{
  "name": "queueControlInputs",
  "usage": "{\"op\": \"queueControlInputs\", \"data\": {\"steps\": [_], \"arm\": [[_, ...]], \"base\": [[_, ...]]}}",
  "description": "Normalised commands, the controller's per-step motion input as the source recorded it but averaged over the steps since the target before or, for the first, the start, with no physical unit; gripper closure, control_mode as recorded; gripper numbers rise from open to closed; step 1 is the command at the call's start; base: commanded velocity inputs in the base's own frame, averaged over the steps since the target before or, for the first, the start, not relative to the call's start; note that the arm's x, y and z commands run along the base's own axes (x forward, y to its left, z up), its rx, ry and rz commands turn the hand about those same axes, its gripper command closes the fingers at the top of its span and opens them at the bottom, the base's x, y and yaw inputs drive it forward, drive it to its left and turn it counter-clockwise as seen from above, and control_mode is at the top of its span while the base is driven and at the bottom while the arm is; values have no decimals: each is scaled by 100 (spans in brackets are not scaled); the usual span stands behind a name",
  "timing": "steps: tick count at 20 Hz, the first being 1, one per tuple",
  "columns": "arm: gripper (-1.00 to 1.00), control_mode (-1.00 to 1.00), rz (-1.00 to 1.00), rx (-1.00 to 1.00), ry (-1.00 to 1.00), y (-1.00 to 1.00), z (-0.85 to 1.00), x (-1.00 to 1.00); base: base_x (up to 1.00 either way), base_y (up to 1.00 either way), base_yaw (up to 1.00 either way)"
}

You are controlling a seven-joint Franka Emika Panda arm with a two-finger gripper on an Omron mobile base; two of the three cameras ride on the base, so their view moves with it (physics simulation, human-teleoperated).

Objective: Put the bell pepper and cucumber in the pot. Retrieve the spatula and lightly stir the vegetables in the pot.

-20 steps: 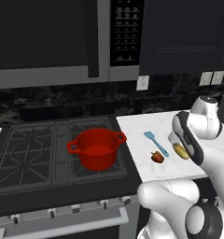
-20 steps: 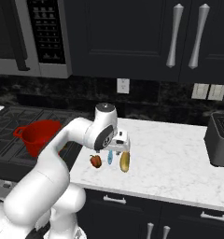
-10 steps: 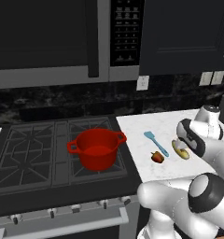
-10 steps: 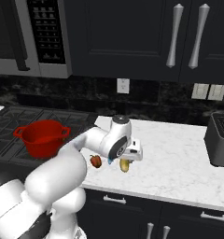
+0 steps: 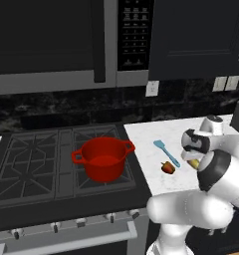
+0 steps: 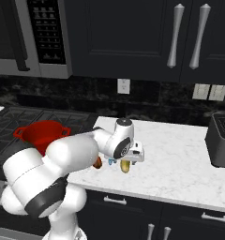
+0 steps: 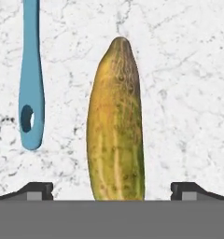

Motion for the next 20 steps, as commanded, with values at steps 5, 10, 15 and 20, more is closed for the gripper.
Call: {"op": "queueControlInputs", "data": {"steps": [5, 10, 15, 20], "arm": [[-100, -100, 0, -1, 4, 0, -33, 24], [-100, -100, 0, -1, 5, 0, -38, 0], [100, -100, 0, 0, 1, 0, -26, -3], [100, -100, 0, 0, -12, 0, 11, -45]], "base": [[0, 0, 0], [0, 0, 0], [0, 0, 0], [0, 0, 0]]}}
